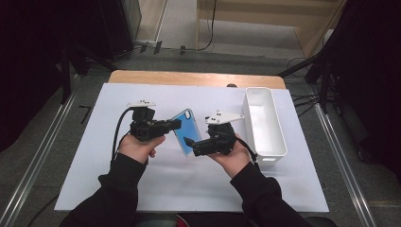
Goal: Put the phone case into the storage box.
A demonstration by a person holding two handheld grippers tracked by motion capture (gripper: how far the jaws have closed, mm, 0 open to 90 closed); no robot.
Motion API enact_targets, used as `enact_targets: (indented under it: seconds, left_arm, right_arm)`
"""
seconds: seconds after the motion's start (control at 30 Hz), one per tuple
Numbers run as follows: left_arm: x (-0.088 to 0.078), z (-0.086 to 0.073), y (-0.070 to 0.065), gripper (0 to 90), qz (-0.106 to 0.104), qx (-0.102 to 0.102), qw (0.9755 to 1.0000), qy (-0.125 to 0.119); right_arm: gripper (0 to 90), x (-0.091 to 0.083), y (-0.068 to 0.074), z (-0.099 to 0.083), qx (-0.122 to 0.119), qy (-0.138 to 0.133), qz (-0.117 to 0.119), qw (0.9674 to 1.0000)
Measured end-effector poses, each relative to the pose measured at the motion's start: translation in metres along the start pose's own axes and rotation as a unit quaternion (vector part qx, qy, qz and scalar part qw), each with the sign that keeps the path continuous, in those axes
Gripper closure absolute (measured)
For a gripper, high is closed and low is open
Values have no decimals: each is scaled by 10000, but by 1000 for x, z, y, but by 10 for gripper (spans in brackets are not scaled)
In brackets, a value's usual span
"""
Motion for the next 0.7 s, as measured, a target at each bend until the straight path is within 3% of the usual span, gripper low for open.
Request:
enact_targets:
  seconds: [0.7]
  left_arm:
    - [8, -4, -6, 791, -223, -198, 9993, 217]
  right_arm:
    - [0, 12, 8, -1, 15, 161, -34, 9999]
Point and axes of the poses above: each handheld gripper's, and its own axes: x roughly forward along the jaws, z roughly out of its top, y roughly to its left, the point moved 1 cm from there along x, roughly forward along the jaws, and after that the axes turned 7 degrees about -x, right-handed, at the moved point
